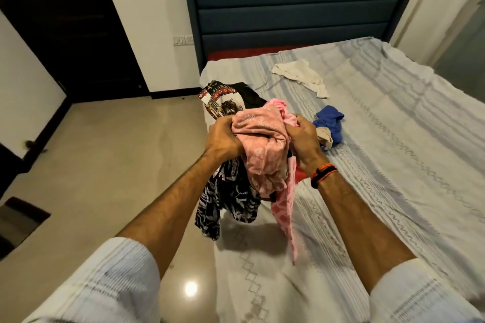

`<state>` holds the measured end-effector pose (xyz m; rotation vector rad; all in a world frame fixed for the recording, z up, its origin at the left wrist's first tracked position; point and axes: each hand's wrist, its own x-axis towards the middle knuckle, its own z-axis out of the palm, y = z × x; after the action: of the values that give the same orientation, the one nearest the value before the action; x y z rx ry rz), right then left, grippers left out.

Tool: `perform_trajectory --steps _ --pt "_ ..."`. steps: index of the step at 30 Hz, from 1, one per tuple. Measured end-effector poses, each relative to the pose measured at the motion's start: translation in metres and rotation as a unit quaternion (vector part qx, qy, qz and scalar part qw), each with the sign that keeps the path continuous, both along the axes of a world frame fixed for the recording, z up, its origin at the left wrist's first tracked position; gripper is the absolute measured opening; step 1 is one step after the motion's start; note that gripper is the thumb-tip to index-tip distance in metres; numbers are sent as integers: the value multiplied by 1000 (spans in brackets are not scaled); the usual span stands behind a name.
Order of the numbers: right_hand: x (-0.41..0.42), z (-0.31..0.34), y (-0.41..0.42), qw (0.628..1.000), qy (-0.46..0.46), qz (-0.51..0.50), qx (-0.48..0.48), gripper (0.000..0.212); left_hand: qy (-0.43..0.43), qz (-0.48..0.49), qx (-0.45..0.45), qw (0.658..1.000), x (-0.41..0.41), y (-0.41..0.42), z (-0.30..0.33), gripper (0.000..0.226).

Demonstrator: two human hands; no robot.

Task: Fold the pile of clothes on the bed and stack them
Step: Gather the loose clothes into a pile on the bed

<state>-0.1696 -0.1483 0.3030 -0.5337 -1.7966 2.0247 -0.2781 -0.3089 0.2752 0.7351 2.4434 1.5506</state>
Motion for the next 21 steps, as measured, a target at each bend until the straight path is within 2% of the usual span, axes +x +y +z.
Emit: perform_trajectory --steps 3,7,11,14,18,21 --pt "-35 2 -15 1000 7 -30 -4 22 19 -23 -14 999 -45 -7 4 48" --pt "-87 0 -37 995 7 -95 13 3 16 -51 -38 998 -117 -18 -7 62" --pt "-139 4 -54 987 -3 -155 30 9 21 -86 -18 996 -170 -21 5 47" --pt "-175 12 -61 980 9 -200 16 3 36 -107 -25 993 -209 -18 22 48" --pt "-213 23 -53 973 13 -232 8 20 61 -126 -34 990 -251 -5 38 46" --pt "-244 24 -40 971 10 -237 20 13 53 -135 -35 989 -283 9 42 47"
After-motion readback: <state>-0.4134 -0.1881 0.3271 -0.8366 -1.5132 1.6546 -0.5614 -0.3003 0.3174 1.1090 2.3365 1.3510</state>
